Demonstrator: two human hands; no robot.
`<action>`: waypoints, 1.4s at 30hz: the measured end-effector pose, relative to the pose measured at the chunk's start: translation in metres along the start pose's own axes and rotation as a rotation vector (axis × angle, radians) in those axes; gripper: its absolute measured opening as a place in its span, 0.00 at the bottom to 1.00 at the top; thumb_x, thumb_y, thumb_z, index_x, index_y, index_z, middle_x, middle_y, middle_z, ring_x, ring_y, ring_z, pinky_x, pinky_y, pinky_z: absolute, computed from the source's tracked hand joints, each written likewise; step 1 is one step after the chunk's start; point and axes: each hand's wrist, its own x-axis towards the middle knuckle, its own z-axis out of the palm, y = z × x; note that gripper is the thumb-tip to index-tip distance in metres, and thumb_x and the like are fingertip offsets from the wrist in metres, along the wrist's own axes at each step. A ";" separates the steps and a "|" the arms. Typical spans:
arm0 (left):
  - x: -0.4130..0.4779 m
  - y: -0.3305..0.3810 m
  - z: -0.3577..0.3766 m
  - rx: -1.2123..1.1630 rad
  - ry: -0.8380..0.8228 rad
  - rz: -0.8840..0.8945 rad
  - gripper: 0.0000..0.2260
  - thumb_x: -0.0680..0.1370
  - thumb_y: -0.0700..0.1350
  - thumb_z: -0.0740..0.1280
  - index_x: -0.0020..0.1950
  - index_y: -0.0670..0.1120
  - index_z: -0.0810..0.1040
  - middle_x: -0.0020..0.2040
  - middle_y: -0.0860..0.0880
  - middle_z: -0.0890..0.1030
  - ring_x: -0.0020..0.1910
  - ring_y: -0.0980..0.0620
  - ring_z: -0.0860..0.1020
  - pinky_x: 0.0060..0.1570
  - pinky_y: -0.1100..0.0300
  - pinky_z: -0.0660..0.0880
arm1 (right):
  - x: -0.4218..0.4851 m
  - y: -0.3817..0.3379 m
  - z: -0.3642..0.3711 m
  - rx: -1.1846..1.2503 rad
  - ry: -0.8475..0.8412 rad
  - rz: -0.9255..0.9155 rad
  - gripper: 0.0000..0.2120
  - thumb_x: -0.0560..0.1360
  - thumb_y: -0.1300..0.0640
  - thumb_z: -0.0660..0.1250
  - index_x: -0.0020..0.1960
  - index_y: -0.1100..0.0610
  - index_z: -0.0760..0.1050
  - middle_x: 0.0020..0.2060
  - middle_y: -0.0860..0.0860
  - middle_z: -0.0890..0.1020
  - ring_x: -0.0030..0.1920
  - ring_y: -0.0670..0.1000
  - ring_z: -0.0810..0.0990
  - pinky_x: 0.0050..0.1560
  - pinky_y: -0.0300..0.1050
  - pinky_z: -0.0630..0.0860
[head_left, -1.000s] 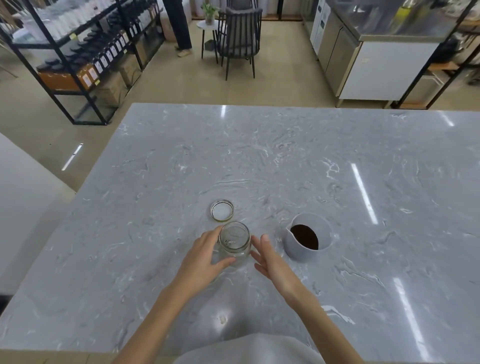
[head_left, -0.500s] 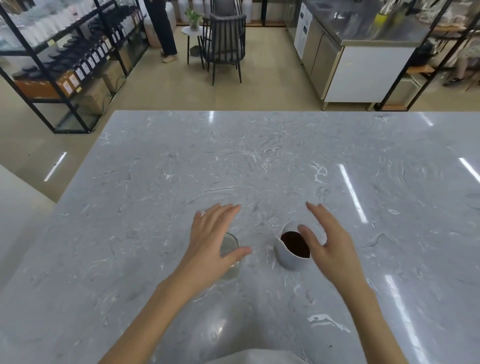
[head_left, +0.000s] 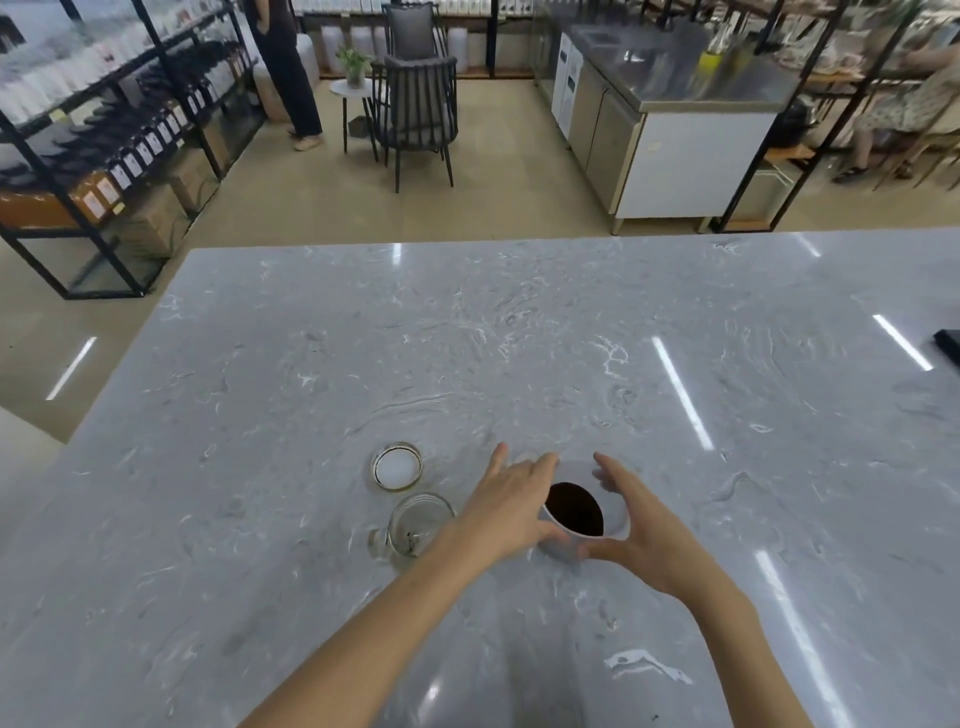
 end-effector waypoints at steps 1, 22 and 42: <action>-0.001 -0.001 0.001 -0.021 0.006 -0.005 0.36 0.76 0.55 0.73 0.77 0.44 0.61 0.72 0.45 0.75 0.74 0.45 0.69 0.78 0.49 0.44 | 0.000 0.002 0.000 0.004 0.035 -0.009 0.51 0.64 0.44 0.81 0.78 0.43 0.54 0.71 0.39 0.68 0.69 0.41 0.67 0.68 0.42 0.66; -0.012 0.007 0.000 -0.450 0.171 0.004 0.30 0.76 0.43 0.76 0.72 0.57 0.64 0.68 0.55 0.75 0.65 0.56 0.74 0.59 0.67 0.68 | -0.017 -0.015 -0.003 -0.044 0.291 -0.164 0.48 0.58 0.37 0.81 0.70 0.36 0.58 0.61 0.27 0.66 0.60 0.30 0.67 0.63 0.34 0.67; -0.006 -0.010 0.009 -0.264 -0.125 -0.084 0.39 0.79 0.48 0.71 0.82 0.51 0.49 0.80 0.48 0.62 0.77 0.48 0.63 0.69 0.57 0.63 | -0.002 -0.010 0.009 -0.061 0.001 -0.034 0.62 0.58 0.29 0.75 0.79 0.45 0.42 0.74 0.42 0.59 0.71 0.43 0.61 0.69 0.40 0.63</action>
